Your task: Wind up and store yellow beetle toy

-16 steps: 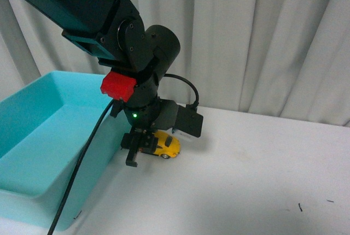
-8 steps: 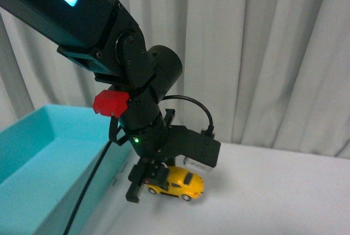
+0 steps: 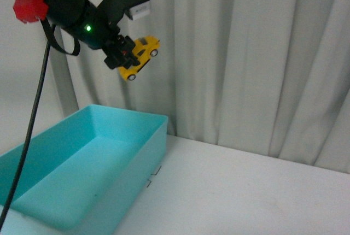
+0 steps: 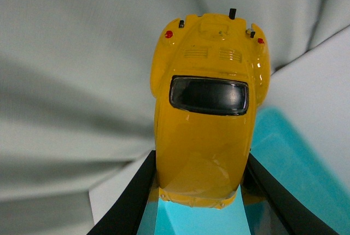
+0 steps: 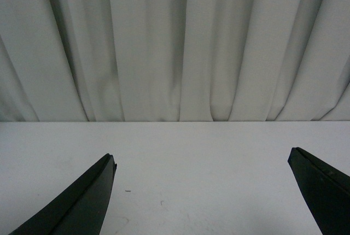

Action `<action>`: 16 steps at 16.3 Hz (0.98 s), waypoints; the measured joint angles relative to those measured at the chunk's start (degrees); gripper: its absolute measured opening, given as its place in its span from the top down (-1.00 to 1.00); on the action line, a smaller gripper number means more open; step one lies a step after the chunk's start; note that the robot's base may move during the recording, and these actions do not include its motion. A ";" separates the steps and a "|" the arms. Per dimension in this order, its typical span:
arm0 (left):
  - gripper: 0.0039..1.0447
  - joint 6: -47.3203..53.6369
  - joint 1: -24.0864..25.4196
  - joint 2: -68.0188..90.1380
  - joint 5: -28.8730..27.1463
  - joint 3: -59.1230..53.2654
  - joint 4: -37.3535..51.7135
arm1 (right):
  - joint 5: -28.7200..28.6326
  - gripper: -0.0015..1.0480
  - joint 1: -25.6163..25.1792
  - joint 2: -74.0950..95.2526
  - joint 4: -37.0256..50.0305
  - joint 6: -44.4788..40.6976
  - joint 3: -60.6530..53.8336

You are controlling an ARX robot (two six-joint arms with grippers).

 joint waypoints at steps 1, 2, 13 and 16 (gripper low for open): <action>0.30 -1.05 0.90 0.04 -1.84 -1.03 0.68 | 0.00 -0.87 0.00 0.00 0.00 0.00 0.00; 0.30 -2.03 1.73 0.04 -3.52 -2.23 1.38 | 0.00 -0.87 0.00 0.00 0.00 0.02 0.00; 0.31 -10.54 5.20 1.03 -9.92 -11.41 -3.06 | 0.02 -0.87 0.00 0.00 0.00 0.00 0.00; 0.32 -14.95 6.23 10.86 -15.96 -12.31 -3.34 | 0.00 -0.87 0.00 0.00 -0.02 0.00 0.00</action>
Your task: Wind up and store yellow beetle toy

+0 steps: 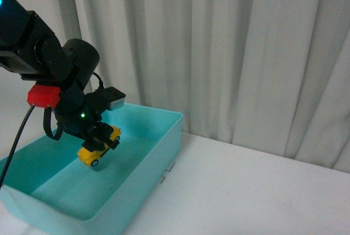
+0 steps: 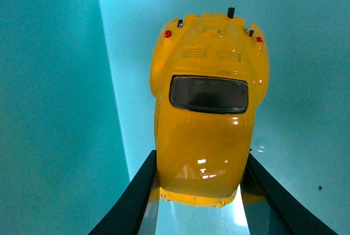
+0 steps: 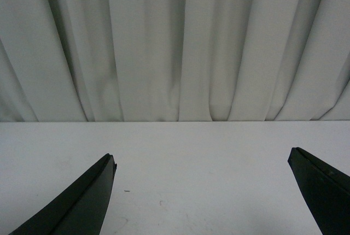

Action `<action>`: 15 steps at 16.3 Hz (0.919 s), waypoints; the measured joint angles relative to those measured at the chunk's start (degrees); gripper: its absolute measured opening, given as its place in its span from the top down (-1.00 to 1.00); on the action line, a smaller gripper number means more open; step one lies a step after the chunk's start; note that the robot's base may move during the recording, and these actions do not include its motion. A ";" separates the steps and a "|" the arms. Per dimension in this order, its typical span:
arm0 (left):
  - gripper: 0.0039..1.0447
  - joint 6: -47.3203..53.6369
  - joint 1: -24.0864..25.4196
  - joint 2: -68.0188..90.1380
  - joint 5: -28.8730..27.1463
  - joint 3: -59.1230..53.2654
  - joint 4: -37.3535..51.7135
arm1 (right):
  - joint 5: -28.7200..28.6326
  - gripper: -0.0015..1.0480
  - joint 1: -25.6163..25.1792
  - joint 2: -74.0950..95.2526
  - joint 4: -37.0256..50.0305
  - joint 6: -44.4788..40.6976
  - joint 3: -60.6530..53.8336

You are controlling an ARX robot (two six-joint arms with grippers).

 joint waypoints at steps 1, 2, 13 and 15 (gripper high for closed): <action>0.32 0.28 -0.66 1.16 -1.27 -0.85 -0.55 | 0.00 -0.87 0.00 0.00 0.02 0.00 0.00; 0.32 0.31 -0.59 2.08 -2.93 -1.03 -0.17 | 0.02 -0.87 0.00 0.00 0.02 0.00 0.00; -0.89 -3.02 -1.64 1.49 1.40 -2.14 -0.63 | 0.00 -0.87 0.00 0.00 0.02 0.00 0.00; -0.86 -4.09 -1.97 -2.12 5.33 -2.14 0.50 | 0.00 -0.87 0.00 0.00 0.02 0.00 0.00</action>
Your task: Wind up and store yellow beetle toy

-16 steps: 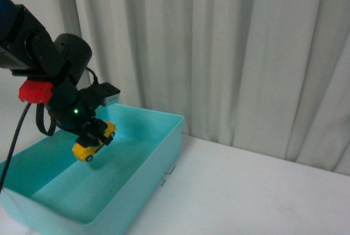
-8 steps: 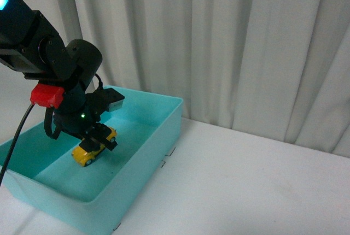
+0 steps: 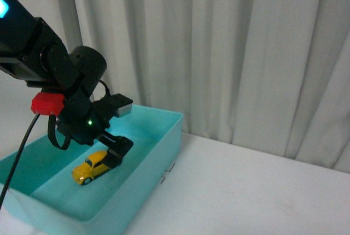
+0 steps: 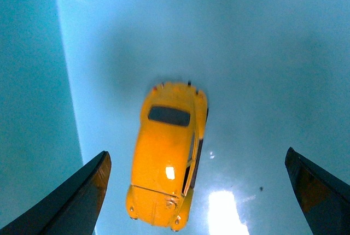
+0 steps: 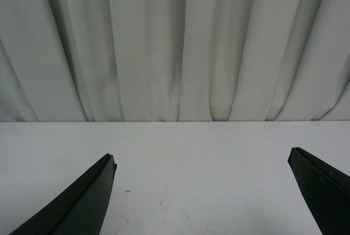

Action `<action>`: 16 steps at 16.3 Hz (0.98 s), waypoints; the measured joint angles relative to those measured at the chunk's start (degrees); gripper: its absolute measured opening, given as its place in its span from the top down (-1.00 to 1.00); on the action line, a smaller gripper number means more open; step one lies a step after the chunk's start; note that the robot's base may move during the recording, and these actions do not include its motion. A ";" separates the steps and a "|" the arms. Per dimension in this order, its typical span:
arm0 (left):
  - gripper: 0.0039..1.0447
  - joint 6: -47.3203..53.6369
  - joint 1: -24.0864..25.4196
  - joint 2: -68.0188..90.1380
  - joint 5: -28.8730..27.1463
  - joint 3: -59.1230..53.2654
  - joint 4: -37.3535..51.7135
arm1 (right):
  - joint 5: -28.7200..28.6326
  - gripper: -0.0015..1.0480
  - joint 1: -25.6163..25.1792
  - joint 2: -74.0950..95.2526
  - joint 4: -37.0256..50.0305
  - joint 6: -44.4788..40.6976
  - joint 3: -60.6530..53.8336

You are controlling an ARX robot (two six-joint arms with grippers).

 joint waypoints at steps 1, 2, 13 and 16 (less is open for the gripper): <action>-0.88 -2.12 0.79 -11.04 8.98 0.94 2.67 | 0.00 -0.87 0.00 0.00 0.00 0.00 0.00; -0.72 -6.69 4.00 -24.44 17.44 -8.52 20.81 | 0.00 -0.87 0.00 0.00 -0.02 0.00 0.00; 0.97 -22.64 -5.90 -58.80 9.88 -50.62 51.54 | -0.09 -0.87 0.00 0.00 0.00 0.00 0.00; 0.97 -22.67 -7.87 -63.67 7.91 -54.69 50.51 | 0.02 -0.87 0.00 0.00 -0.02 0.00 0.00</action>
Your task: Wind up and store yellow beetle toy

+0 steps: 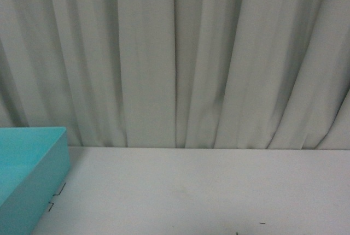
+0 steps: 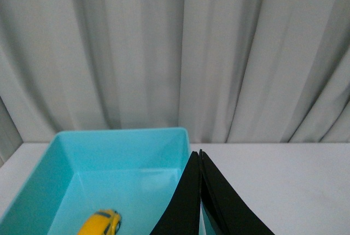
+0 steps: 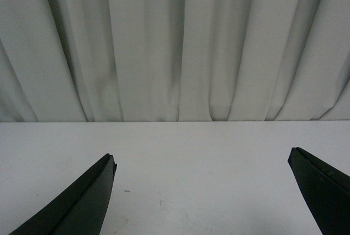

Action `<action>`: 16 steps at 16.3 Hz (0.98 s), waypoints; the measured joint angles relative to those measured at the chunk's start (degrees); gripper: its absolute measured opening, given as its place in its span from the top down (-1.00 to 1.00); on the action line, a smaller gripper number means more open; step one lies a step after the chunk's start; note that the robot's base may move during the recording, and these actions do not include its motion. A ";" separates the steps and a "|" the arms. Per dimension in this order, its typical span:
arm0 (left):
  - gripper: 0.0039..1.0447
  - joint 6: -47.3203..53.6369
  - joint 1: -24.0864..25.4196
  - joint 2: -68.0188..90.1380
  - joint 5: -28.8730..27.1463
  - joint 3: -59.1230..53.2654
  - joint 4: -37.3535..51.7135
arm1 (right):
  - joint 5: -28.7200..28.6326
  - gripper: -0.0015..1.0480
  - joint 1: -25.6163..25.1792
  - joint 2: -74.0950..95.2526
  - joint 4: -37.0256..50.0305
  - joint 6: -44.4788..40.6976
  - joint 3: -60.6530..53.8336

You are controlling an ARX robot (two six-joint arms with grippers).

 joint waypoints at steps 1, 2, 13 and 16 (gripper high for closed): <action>0.97 0.00 -0.52 -1.51 -0.59 -1.33 -0.68 | 0.00 -0.87 0.00 0.00 0.00 0.00 0.00; 0.97 0.00 -0.92 -3.17 -1.25 -2.34 -1.33 | 0.00 -0.87 0.00 0.00 0.00 0.00 0.00; 0.97 -0.02 -5.79 -22.38 -6.14 -9.64 -12.39 | 0.00 -0.87 0.00 0.00 0.02 0.02 0.00; 0.97 -0.02 -5.79 -28.09 -6.14 -9.64 -17.57 | 0.00 -0.87 0.00 0.00 0.02 0.00 0.00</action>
